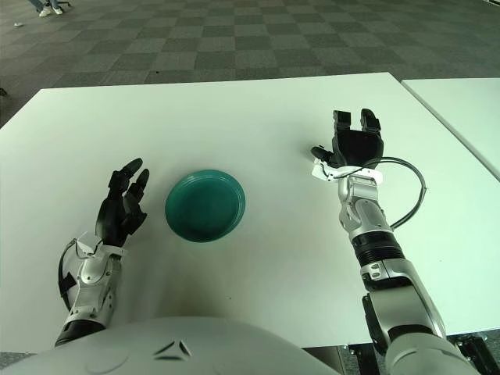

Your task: Put the charger into the plate.

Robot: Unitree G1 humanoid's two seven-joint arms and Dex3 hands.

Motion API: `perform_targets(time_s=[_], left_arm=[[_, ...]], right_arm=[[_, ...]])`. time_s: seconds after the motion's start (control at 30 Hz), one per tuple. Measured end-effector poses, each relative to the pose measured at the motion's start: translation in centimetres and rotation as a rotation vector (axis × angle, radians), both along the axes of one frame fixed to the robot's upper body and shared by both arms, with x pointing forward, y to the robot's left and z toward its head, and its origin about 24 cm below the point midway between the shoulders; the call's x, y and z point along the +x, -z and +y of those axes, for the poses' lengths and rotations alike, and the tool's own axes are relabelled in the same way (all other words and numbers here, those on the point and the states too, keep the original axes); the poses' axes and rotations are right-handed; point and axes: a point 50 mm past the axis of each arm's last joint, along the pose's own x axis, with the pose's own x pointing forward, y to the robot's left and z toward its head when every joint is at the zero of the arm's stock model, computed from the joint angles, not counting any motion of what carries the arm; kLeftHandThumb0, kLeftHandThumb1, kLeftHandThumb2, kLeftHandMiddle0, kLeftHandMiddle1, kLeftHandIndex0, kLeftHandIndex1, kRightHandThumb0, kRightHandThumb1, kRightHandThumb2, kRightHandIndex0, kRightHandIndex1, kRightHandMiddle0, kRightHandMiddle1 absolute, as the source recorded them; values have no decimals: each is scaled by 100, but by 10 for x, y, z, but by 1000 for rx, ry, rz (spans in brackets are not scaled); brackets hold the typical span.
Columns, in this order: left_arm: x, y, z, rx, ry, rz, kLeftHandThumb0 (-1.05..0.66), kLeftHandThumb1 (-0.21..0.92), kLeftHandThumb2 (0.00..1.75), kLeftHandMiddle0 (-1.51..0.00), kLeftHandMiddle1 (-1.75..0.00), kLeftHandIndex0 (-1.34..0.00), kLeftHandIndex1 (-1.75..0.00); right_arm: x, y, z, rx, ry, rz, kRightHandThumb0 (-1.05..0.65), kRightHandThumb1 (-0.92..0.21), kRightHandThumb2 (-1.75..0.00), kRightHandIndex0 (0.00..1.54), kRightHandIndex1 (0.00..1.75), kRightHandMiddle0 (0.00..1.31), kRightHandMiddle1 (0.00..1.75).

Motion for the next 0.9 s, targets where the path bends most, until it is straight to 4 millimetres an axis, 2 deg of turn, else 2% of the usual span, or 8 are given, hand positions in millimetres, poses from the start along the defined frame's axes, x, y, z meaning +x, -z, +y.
perform_targets(time_s=[0.13,0.5,0.9], left_arm=[[0,0,0,0,0,0,-98,92,90,-32,-1,0,-81],[0,0,0,0,-2,2,-97,92,90,-33,-1,0,-80],[0,0,0,0,0,-2,-94,92,91,-27,0,0,-66]], right_arm=[[0,1,-3,-9,-3,44,-105,-92,-77,7,0,0,33],[7,6,-6,-25,-41,140,-105,-92,-73,8,1,0,24],[16,3,-11,-66,-109,265,-105,-92,-71,8,0,0,28]])
